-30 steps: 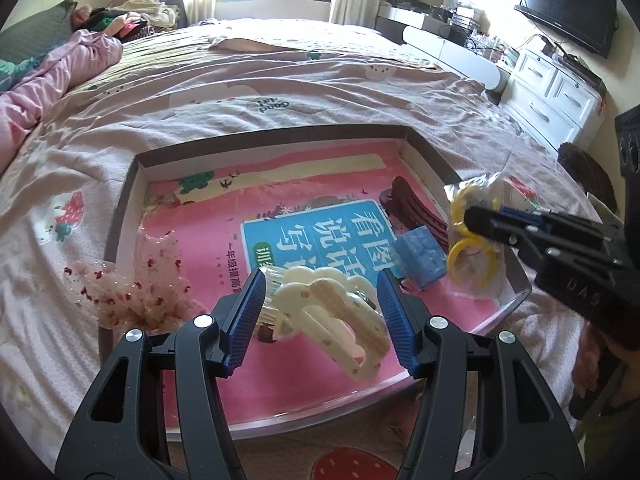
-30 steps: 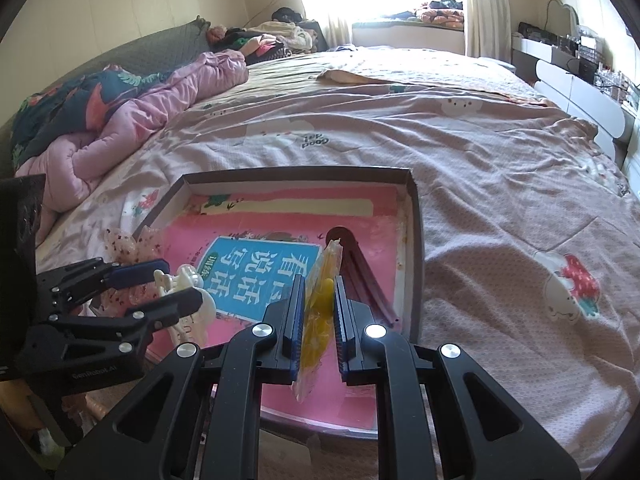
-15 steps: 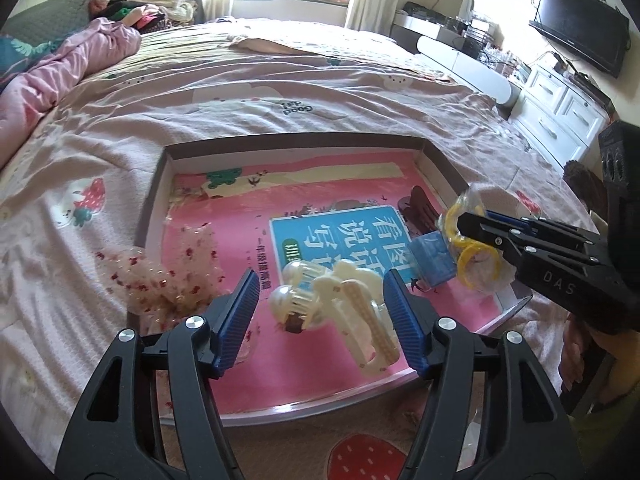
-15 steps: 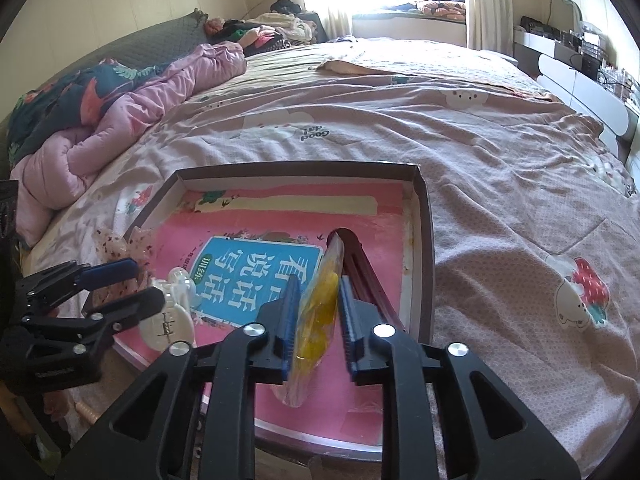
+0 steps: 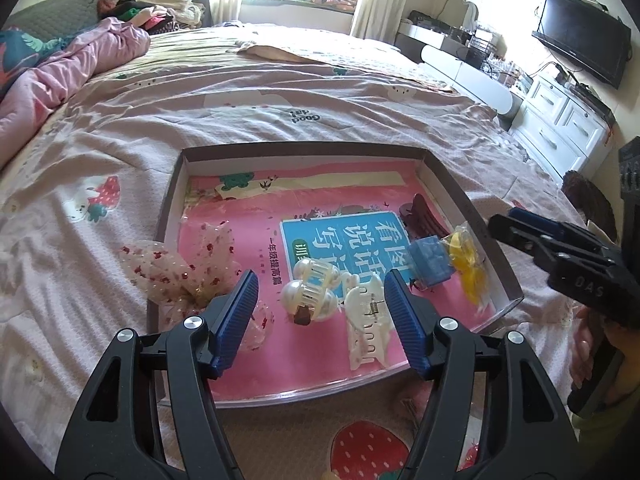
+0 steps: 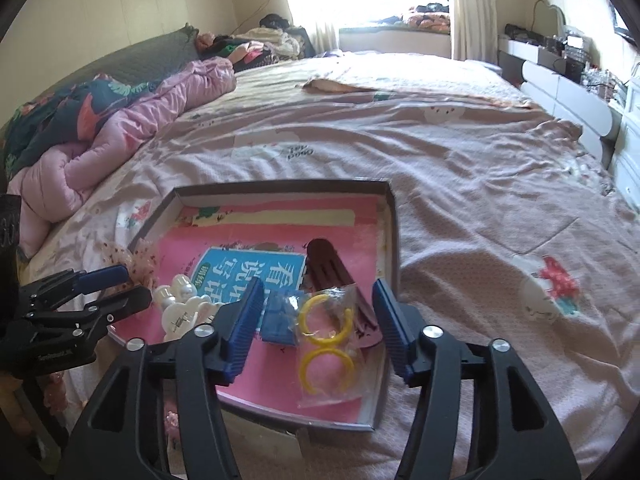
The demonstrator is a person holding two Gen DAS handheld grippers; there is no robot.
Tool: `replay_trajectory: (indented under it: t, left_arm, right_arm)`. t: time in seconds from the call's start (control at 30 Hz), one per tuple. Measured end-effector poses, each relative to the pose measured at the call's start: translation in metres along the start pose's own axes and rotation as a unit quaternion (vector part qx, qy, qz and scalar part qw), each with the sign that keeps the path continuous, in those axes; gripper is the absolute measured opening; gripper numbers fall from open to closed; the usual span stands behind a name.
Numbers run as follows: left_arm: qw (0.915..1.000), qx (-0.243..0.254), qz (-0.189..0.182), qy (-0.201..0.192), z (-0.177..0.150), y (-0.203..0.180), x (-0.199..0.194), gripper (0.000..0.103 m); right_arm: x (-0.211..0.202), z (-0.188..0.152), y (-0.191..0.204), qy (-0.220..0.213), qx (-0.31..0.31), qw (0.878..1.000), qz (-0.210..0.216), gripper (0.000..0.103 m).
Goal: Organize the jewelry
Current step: 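Open both tools to drop the cloud clip and bagged hair ties into the box, then withdraw both tools toward the orange spiral tie and bagged red earrings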
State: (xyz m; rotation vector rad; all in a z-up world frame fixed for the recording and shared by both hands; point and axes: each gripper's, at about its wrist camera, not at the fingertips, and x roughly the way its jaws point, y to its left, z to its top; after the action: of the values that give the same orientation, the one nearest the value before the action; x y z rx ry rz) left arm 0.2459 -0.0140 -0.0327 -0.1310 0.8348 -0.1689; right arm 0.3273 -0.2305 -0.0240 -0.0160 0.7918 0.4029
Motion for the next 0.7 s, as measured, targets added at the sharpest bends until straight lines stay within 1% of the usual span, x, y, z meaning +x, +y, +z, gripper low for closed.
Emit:
replay_trajectory:
  t: [0.07, 0.13, 0.17, 0.23, 0.4, 0.47, 0.53, 0.63, 0.7]
  left_arm:
    - [1.0, -0.004, -0.001, -0.004, 0.001, 0.001, -0.005, 0.061]
    - [1.0, -0.007, -0.002, -0.006, 0.001, 0.003, -0.01, 0.063]
    - [0.9999, -0.01, -0.002, -0.007, 0.001, 0.003, -0.012, 0.065]
    - [0.9998, -0.015, -0.005, -0.012, 0.002, 0.005, -0.019, 0.069]
    - [0.9996, -0.021, -0.004, -0.02, 0.0, 0.008, -0.032, 0.078]
    - [0.9995, -0.024, -0.003, -0.021, -0.002, 0.009, -0.037, 0.083]
    - [0.9993, -0.027, -0.003, -0.024, -0.004, 0.01, -0.043, 0.086]
    - [0.9992, -0.025, 0.0, -0.03, -0.006, 0.01, -0.051, 0.086]
    - [0.9991, -0.026, 0.001, -0.034, -0.008, 0.01, -0.057, 0.088]
  right_arm:
    - [-0.009, 0.0, 0.0, -0.007, -0.002, 1.0, -0.003, 0.063]
    - [-0.016, -0.001, 0.0, -0.011, -0.003, 1.0, -0.009, 0.071]
    - [-0.02, -0.001, 0.0, -0.013, -0.005, 1.0, -0.013, 0.072]
    - [-0.027, -0.003, 0.0, -0.017, -0.006, 1.0, -0.016, 0.081]
    - [-0.045, -0.008, 0.003, -0.033, -0.006, 0.999, -0.024, 0.09]
    - [-0.051, -0.01, 0.005, -0.038, -0.004, 0.999, -0.024, 0.091]
    - [-0.056, -0.011, 0.005, -0.041, -0.003, 0.999, -0.023, 0.091]
    - [-0.064, -0.014, 0.008, -0.045, -0.003, 0.999, -0.019, 0.093]
    - [-0.071, -0.016, 0.012, -0.05, -0.007, 0.999, -0.017, 0.094]
